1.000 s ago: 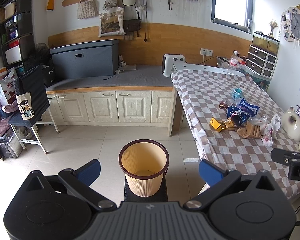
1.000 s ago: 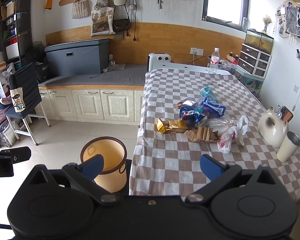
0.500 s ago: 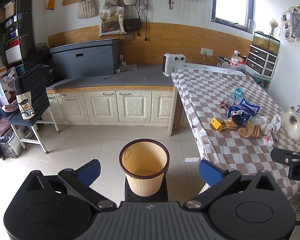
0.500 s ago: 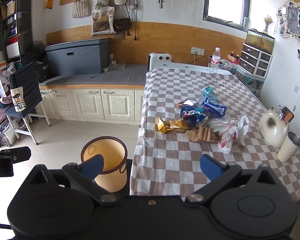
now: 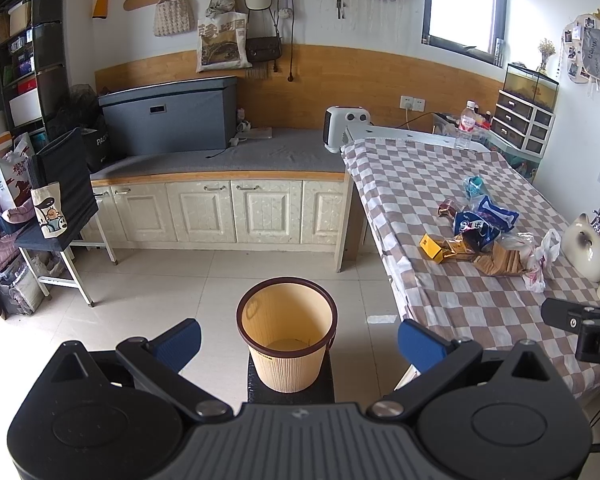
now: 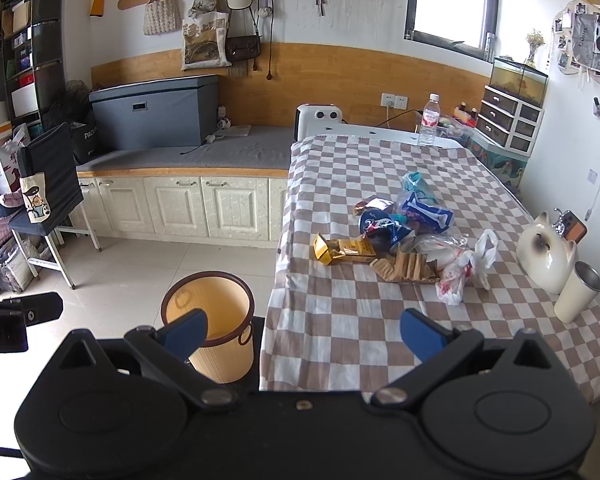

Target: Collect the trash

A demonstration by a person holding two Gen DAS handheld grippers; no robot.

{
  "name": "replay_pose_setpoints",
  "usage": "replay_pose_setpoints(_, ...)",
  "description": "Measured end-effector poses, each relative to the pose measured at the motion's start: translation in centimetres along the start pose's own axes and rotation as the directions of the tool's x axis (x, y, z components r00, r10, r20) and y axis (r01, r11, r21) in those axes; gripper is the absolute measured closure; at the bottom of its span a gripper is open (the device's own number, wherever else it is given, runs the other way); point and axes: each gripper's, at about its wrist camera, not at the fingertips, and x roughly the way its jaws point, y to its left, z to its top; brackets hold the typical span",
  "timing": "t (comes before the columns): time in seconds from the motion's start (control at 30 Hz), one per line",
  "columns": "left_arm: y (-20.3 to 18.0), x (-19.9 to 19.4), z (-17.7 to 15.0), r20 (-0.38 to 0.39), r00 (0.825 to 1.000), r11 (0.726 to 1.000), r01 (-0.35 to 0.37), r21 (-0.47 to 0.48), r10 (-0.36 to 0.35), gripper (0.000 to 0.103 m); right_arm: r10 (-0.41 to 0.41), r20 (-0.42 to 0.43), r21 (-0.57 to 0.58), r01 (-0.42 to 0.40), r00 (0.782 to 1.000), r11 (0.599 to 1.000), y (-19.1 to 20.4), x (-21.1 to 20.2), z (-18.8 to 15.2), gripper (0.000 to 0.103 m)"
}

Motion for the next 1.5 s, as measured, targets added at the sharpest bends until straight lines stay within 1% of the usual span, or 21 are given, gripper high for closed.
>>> replay_pose_setpoints(0.1, -0.2, 0.1, -0.2, 0.003, 1.000, 1.000, 0.005, 0.002, -0.005, 0.000, -0.001, 0.000, 0.001, 0.001, 1.000, 1.000, 0.1, 0.0, 0.0, 0.000)
replay_pose_setpoints(0.17, -0.9, 1.4, -0.5, 0.002, 1.000, 1.000, 0.014, 0.004, -0.014, 0.000, -0.006, 0.000, 0.006, 0.006, 1.000, 1.000, 0.1, 0.0, 0.0, 0.000)
replay_pose_setpoints(0.27, -0.9, 1.8, -0.3, 0.004, 1.000, 0.999, 0.030, 0.015, -0.030, 0.000, -0.020, 0.005, 0.015, 0.020, 1.000, 1.000, -0.2, -0.4, 0.2, 0.000)
replay_pose_setpoints(0.4, 0.2, 1.8, 0.6, 0.007, 0.999, 0.999, 0.048, 0.026, -0.048, 0.000, -0.046, 0.010, 0.032, 0.046, 0.999, 0.998, 0.7, -0.5, 0.2, 0.000)
replay_pose_setpoints(0.43, 0.4, 1.9, 0.7, 0.007, 0.999, 0.998, 0.053, 0.028, -0.053, 0.000, -0.053, 0.008, 0.036, 0.053, 0.999, 0.998, 0.6, 0.1, -0.3, 0.000)
replay_pose_setpoints(0.7, 2.6, 3.3, 1.9, 0.012, 0.996, 0.995, 0.083, 0.059, -0.084, 0.000, -0.107, 0.015, 0.075, 0.106, 0.994, 0.992, 2.0, 0.5, 0.3, 0.000)
replay_pose_setpoints(0.83, 3.0, 4.0, 2.6, 0.015, 0.995, 0.992, 0.099, 0.077, -0.101, 0.000, -0.123, 0.010, 0.105, 0.122, 0.992, 0.987, 2.3, 0.6, 0.4, 0.000)
replay_pose_setpoints(0.93, 2.8, 4.9, 3.2, 0.001, 0.993, 0.989, 0.117, 0.089, -0.118, 0.000, -0.142, 0.004, 0.119, 0.141, 0.990, 0.983, 2.2, 0.8, 0.4, 0.000)
replay_pose_setpoints(1.1, 1.5, 6.8, 4.0, -0.015, 0.989, 0.983, 0.150, 0.106, -0.149, 0.000, -0.183, -0.010, 0.151, 0.182, 0.983, 0.972, 0.5, 1.7, 0.6, 0.000)
replay_pose_setpoints(1.2, 0.3, 8.1, 4.5, -0.026, 0.988, 0.983, 0.152, 0.103, -0.150, 0.000, -0.201, -0.016, 0.163, 0.201, 0.979, 0.966, -1.2, 2.6, 0.7, 0.000)
replay_pose_setpoints(1.3, -1.3, 9.3, 5.2, -0.031, 0.988, 0.983, 0.155, 0.103, -0.153, 0.000, -0.216, -0.012, 0.175, 0.215, 0.976, 0.961, -3.6, 3.7, 1.0, 0.000)
replay_pose_setpoints(1.5, -5.9, 12.3, 7.1, -0.031, 0.992, 0.987, 0.124, 0.100, -0.122, 0.000, -0.219, -0.020, 0.184, 0.219, 0.975, 0.958, -9.3, 7.0, 2.3, 0.000)
